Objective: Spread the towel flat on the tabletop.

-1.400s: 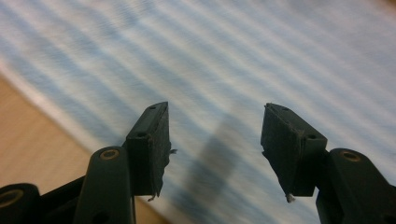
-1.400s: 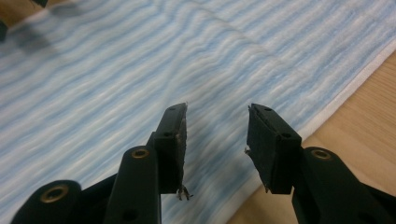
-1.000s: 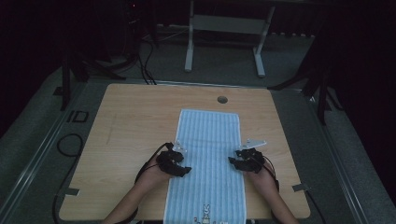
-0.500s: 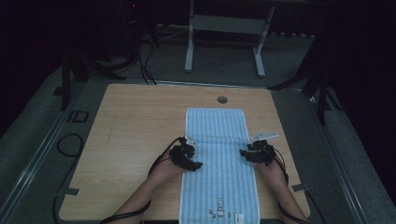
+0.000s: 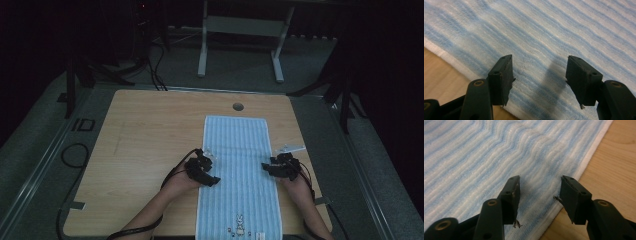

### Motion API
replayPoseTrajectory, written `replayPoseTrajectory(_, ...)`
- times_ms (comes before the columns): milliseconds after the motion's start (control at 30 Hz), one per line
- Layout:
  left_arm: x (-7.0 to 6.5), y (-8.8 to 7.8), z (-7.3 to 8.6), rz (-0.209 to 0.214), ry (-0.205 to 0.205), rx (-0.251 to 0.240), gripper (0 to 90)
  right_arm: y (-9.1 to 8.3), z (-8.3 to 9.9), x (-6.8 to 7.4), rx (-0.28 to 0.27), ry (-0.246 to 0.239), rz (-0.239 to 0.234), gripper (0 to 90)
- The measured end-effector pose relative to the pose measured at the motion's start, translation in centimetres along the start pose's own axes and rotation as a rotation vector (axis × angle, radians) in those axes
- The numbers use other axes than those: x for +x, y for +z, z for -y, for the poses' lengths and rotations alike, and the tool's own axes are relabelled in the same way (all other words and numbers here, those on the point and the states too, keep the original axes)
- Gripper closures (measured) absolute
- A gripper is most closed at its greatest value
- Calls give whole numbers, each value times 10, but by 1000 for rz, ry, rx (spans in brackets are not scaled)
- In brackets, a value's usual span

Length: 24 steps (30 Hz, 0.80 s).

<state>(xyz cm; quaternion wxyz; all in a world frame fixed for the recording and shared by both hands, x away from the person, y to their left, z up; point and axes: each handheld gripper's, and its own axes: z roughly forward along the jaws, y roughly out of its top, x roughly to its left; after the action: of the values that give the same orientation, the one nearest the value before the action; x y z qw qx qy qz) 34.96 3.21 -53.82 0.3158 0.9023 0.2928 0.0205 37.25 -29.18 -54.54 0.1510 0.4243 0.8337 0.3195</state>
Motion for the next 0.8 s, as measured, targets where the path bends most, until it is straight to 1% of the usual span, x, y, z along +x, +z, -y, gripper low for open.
replayPoseTrajectory(33,-1,-1,-1,-3,2,-7,387,-2,-1,1,3,-2,-5,496)
replayPoseTrajectory(67,0,-3,-3,-8,2,-13,387,-4,-2,1,-12,-12,-4,505)
replayPoseTrajectory(100,0,-5,-5,-16,-5,-23,387,-9,-6,2,-35,-13,-11,603)
replayPoseTrajectory(133,1,-7,-8,-32,-2,-29,387,-9,-6,2,-35,-13,-11,603)
replayPoseTrajectory(167,3,-8,-12,-52,-4,-39,388,-11,-10,1,-47,-12,-11,670)
replayPoseTrajectory(200,6,-10,-17,-68,-9,-43,406,-13,-14,1,-52,-16,4,777)
replayPoseTrajectory(233,8,-10,-21,-91,-12,-42,449,-14,-22,1,-50,-18,18,866)
replayPoseTrajectory(267,12,-11,-25,-124,-22,-54,449,-14,-22,1,-50,-18,18,866)
replayPoseTrajectory(300,16,-11,-29,-134,-33,-59,513,-12,-26,0,-49,-18,25,894)
replayPoseTrajectory(333,21,-10,-34,-143,-44,-61,546,-10,-30,0,-50,-18,30,894)
replayPoseTrajectory(367,25,-8,-37,-169,-54,-71,560,-7,-33,0,-47,-17,41,895)
replayPoseTrajectory(400,29,-7,-41,-186,-63,-77,623,-3,-37,-1,-43,-13,46,896)
replayPoseTrajectory(433,34,-5,-44,-197,-69,-87,646,1,-40,-2,-36,-12,48,896)
replayPoseTrajectory(467,38,-3,-47,-207,-77,-95,650,5,-43,-3,-27,-12,54,896)
replayPoseTrajectory(500,43,-1,-50,-217,-90,-102,688,9,-46,-4,-17,-10,57,896)
replayPoseTrajectory(533,48,2,-52,-218,-110,-97,703,13,-49,-5,-9,-4,59,896)
replayPoseTrajectory(567,53,5,-54,-216,-121,-84,703,17,-51,-5,4,-3,65,896)
replayPoseTrajectory(600,53,5,-54,-216,-121,-84,703,17,-51,-5,4,-3,65,896)
replayPoseTrajectory(633,59,12,-55,-239,-136,-64,703,21,-52,-6,13,-5,70,896)
replayPoseTrajectory(667,63,16,-55,-226,-156,-57,713,31,-54,-7,43,0,70,896)
replayPoseTrajectory(700,68,24,-53,-237,-180,-41,713,35,-54,-7,55,-2,69,895)
replayPoseTrajectory(767,70,27,-52,-231,-181,-40,713,38,-54,-8,64,0,70,895)
replayPoseTrajectory(800,71,28,-51,-224,-195,-63,719,40,-53,-9,57,3,68,895)
